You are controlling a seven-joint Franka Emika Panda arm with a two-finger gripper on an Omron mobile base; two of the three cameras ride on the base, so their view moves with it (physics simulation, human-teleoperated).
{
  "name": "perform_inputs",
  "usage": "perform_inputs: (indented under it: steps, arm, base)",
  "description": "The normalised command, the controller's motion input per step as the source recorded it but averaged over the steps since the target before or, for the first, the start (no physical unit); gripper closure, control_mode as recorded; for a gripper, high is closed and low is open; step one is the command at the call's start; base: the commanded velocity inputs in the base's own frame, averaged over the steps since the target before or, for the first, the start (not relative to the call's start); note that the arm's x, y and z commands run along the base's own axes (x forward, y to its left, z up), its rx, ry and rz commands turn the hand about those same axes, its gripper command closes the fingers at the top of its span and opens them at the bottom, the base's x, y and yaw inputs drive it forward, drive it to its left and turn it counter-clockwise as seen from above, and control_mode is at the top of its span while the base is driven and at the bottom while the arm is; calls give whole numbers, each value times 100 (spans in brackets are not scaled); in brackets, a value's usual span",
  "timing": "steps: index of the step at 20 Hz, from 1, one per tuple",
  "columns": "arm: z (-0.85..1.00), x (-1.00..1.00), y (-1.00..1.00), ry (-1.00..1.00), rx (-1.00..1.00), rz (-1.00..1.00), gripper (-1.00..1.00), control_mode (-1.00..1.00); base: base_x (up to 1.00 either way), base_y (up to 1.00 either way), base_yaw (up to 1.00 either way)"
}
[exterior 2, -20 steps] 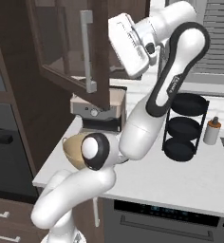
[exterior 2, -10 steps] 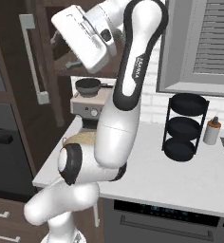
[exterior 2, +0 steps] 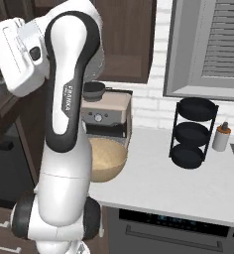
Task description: Open the cabinet, pick up the bread from the cabinet and place it in the basket. Then move the basket to the dining counter.
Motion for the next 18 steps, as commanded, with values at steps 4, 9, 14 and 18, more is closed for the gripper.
perform_inputs:
  steps: [4, 9, 14, 18]
  arm:
    - [-22, -93, 100, 10, 10, -19, -100, -100]
    - [-9, -33, 89, 0, -2, -13, -100, -100]
    - [0, 16, -10, 0, 0, 3, -100, -100]
    - [0, 25, -98, -3, 8, 0, -100, -100]
  base:
    - [0, 0, 0]
    - [0, 0, 0]
    - [0, 0, 0]
    - [0, 0, 0]
